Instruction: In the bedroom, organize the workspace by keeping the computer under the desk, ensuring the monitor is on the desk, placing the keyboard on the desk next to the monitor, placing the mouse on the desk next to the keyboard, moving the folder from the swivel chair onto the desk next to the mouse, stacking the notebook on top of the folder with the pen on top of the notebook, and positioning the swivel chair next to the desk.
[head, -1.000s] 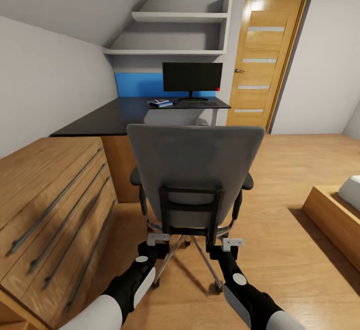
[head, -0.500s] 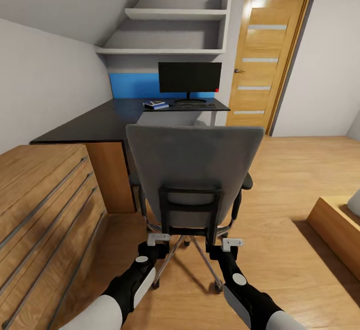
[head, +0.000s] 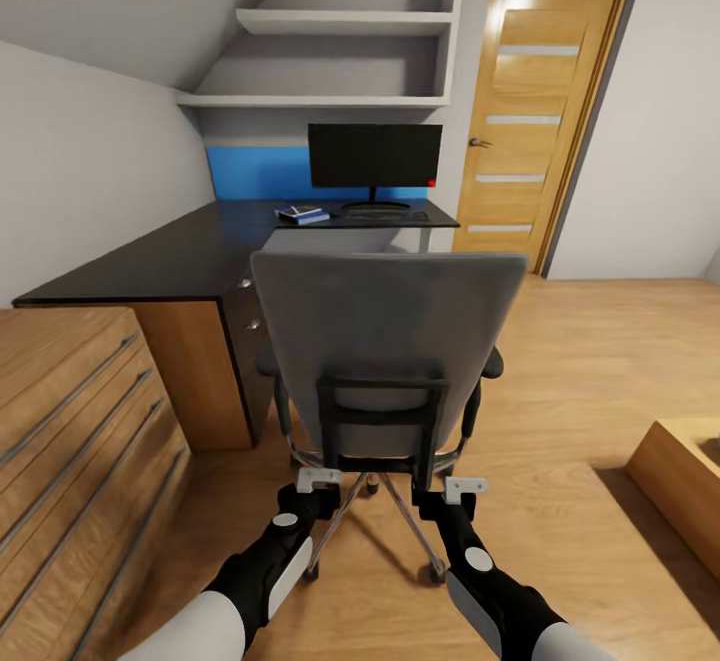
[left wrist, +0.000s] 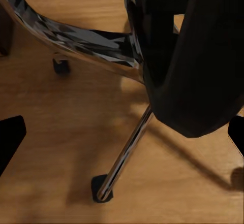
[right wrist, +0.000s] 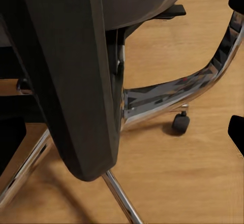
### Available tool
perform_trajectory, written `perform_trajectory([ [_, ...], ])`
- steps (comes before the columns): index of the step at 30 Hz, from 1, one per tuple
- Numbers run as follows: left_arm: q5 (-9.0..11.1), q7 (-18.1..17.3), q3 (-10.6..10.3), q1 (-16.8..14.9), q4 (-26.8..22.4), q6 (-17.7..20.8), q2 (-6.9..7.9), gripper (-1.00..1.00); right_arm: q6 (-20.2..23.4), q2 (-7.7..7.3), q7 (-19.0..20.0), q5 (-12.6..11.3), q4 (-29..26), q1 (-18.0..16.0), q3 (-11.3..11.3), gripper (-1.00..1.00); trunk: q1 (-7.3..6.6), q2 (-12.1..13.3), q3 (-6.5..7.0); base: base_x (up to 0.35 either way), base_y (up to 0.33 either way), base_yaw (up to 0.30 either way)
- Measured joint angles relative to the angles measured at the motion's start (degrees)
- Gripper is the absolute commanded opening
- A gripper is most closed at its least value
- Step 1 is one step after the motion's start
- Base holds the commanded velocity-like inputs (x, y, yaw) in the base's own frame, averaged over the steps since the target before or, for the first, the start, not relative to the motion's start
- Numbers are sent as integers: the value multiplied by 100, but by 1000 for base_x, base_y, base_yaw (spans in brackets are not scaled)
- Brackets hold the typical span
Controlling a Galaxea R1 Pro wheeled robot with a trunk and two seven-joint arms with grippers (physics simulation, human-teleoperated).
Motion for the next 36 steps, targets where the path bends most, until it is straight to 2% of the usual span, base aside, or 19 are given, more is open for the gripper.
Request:
perform_trajectory([
  [10,1,8,-10,3,0,-1,0,100,6,1,18,23,3,0,10,100,0,0,0,317,-123,82],
  [36,32,-3,-23,2,-1,-5,0,100,-60,-16,26,18,10,9,8,100,0,0,0,317,-82,2],
])
